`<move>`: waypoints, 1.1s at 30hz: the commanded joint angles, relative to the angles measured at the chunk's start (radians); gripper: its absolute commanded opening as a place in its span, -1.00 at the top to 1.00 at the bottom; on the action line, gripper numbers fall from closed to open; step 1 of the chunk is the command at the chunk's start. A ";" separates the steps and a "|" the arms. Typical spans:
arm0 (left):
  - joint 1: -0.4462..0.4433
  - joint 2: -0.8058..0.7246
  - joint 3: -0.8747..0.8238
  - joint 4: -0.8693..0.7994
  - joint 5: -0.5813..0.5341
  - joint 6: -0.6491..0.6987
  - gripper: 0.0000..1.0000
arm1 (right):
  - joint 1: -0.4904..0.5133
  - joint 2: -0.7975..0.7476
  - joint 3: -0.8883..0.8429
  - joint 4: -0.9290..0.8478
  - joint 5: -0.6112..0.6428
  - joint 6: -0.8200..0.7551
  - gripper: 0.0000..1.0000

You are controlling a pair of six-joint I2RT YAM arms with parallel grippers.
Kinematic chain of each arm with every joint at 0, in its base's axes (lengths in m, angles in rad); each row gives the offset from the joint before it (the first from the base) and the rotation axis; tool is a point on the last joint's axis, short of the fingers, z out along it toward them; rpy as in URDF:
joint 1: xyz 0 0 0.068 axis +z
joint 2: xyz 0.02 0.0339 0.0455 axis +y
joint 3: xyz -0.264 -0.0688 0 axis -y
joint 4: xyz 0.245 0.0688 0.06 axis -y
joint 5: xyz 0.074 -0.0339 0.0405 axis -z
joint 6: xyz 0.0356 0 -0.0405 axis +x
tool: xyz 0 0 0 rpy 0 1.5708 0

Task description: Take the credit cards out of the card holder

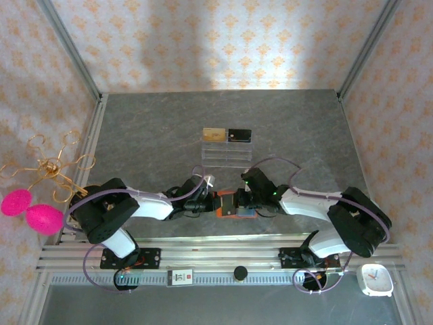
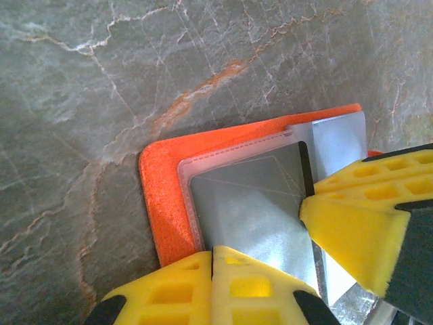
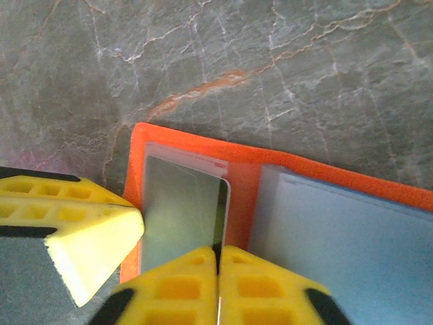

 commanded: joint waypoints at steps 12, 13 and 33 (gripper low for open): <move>0.000 0.038 -0.052 0.007 0.022 -0.015 1.00 | -0.077 -0.132 -0.083 -0.034 0.036 0.027 1.00; 0.001 0.039 -0.053 0.009 0.021 -0.015 1.00 | -0.079 -0.132 -0.081 -0.045 0.037 0.021 1.00; 0.004 -0.093 -0.044 -0.018 -0.012 0.025 1.00 | -0.098 -0.147 -0.083 -0.047 0.008 0.008 1.00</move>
